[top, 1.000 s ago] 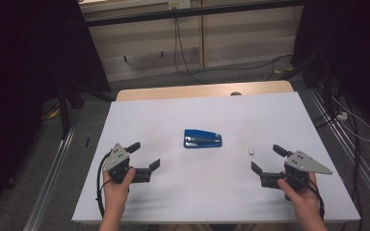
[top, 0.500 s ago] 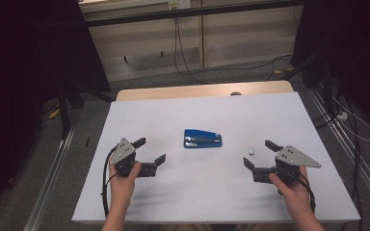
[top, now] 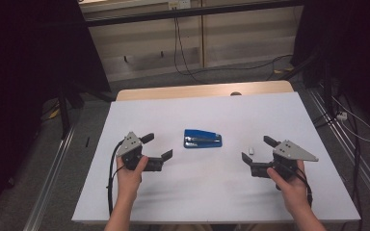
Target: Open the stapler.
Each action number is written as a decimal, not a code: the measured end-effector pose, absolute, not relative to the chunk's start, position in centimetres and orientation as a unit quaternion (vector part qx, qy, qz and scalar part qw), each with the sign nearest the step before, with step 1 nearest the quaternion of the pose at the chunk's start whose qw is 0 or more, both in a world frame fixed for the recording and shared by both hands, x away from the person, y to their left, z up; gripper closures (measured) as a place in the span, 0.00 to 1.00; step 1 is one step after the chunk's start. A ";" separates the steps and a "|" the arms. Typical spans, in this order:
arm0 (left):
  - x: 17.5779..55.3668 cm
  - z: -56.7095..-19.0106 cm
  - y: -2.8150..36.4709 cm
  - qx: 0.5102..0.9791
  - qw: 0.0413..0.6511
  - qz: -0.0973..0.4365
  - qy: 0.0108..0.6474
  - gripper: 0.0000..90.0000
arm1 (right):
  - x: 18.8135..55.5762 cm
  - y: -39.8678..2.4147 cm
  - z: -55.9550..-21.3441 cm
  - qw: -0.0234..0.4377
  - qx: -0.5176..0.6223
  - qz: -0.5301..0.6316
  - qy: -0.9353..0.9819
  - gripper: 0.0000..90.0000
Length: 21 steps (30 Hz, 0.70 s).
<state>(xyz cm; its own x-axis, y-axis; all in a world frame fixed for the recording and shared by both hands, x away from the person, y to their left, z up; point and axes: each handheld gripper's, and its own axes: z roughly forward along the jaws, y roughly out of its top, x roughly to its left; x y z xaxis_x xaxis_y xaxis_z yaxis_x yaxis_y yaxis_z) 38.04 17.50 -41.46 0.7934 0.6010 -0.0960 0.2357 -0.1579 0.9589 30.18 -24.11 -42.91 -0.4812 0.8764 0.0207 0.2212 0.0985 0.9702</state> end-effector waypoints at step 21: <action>42.1 -43.1 13.6 0.791 0.530 0.135 0.274 0.05 | 31.7 -22.8 -42.9 0.295 0.402 0.531 0.685 0.04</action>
<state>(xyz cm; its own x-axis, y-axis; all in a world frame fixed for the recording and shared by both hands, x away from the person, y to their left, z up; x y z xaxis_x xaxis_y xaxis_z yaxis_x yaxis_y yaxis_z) 42.07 13.58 -43.10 0.8129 0.5773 -0.0771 0.2912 -0.2883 0.9122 31.75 -22.83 -42.85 -0.5029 0.8640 0.0240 0.2381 0.1118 0.9648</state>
